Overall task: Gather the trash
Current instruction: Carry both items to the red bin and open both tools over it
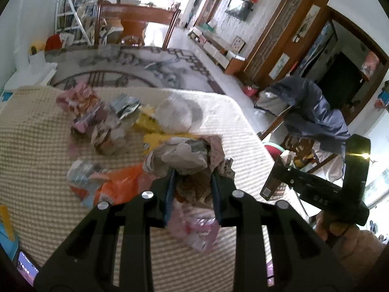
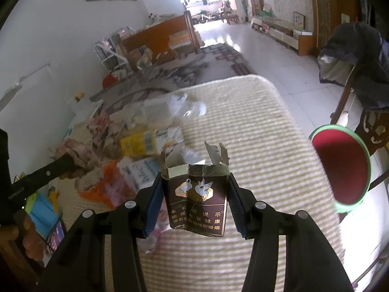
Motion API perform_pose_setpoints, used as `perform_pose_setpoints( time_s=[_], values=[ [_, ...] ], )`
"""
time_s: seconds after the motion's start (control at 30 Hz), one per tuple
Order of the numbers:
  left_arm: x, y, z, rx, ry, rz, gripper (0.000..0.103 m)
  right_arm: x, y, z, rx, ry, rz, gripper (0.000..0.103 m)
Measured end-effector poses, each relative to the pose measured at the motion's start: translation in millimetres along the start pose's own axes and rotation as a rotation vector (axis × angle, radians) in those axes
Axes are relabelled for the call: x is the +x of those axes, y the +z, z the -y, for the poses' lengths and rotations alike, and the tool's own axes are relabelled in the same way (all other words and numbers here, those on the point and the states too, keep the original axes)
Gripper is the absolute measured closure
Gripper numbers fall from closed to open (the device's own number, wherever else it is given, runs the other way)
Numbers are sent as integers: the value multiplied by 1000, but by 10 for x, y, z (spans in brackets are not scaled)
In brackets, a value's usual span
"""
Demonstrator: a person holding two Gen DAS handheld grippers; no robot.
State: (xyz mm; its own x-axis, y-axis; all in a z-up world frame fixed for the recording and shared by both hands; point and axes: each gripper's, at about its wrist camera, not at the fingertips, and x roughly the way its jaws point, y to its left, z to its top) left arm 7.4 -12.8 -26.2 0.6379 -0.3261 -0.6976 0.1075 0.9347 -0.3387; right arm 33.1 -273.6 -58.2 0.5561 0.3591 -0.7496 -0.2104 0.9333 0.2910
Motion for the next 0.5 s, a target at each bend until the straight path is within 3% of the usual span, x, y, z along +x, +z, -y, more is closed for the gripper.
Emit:
perform_pose_setpoints(
  time_s=[0.17, 0.5],
  values=[
    [150, 116, 277, -11, -10, 7, 77, -39, 161, 385, 28, -28, 18, 54],
    [679, 295, 1080, 14, -53, -6, 77, 30, 357, 1805, 181, -207, -22, 54]
  ],
)
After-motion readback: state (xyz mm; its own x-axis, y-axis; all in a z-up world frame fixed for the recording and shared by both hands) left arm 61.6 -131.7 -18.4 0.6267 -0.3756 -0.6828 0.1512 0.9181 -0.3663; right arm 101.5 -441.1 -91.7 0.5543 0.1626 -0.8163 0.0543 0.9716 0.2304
